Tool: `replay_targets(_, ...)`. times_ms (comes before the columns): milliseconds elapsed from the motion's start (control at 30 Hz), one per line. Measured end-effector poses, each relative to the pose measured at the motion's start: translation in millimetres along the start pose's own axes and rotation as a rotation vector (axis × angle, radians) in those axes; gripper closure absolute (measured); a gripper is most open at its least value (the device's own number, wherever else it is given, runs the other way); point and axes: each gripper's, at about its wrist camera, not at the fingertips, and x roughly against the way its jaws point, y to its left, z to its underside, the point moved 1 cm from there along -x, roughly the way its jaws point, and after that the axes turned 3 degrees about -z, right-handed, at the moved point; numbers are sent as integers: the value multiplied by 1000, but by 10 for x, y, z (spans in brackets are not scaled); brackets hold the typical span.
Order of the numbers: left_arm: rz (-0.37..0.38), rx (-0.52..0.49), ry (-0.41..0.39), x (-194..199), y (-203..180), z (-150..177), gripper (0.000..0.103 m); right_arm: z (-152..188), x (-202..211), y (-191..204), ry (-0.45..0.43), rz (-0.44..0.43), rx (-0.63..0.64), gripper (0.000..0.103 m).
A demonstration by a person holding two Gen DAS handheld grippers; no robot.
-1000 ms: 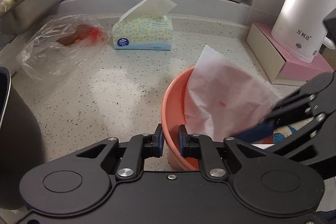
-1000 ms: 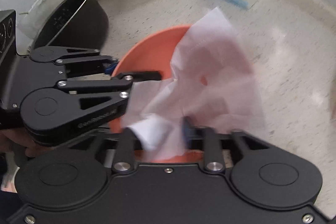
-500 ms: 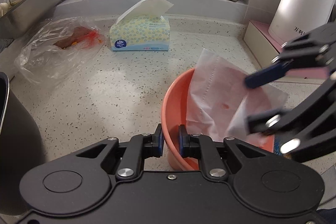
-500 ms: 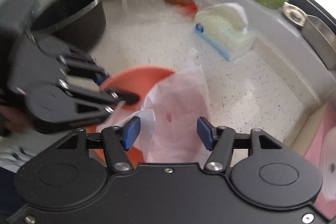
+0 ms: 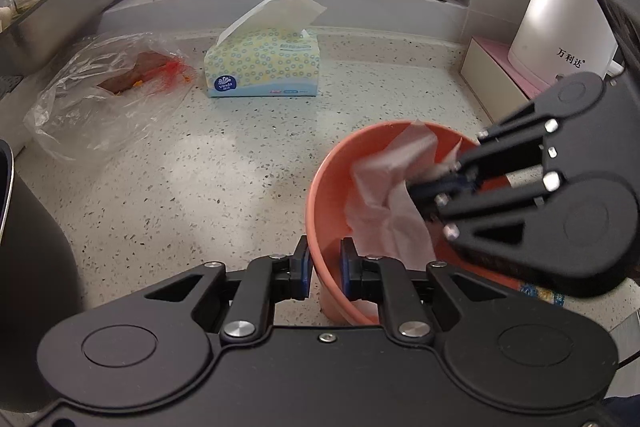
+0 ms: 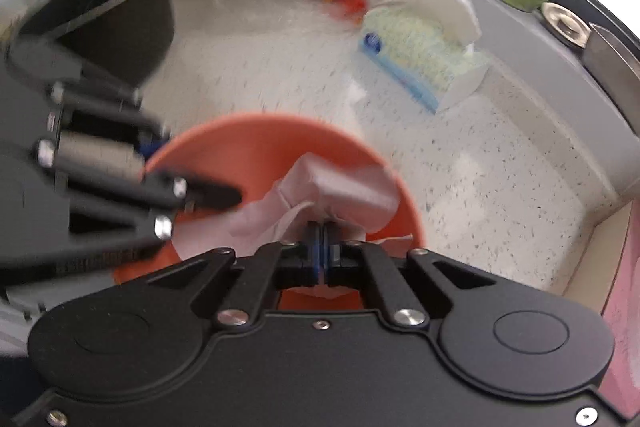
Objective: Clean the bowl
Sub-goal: 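Wipe the bowl's inside with the tissue in the right gripper while the left gripper holds the rim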
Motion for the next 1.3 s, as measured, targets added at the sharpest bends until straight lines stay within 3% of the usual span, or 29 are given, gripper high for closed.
replay_targets(133,-3,-4,-1,0,-2,-1,89,-36,-86,-14,50,-101,-72,102)
replay_targets(400,-28,-20,-26,11,-23,19,88,130,-11,77,122,-106,-34,102)
replay_targets(567,-50,-27,-41,40,-22,30,88,210,172,53,123,-113,-49,102)
replay_targets(800,-96,-159,-115,152,-233,56,88,248,305,-110,73,44,-46,102)
replay_targets(1067,-74,-152,-57,88,-272,51,87,145,69,-229,-29,11,-118,102)
replay_targets(1300,-49,-191,34,61,-264,6,83,30,-88,-110,-5,-46,-33,102)
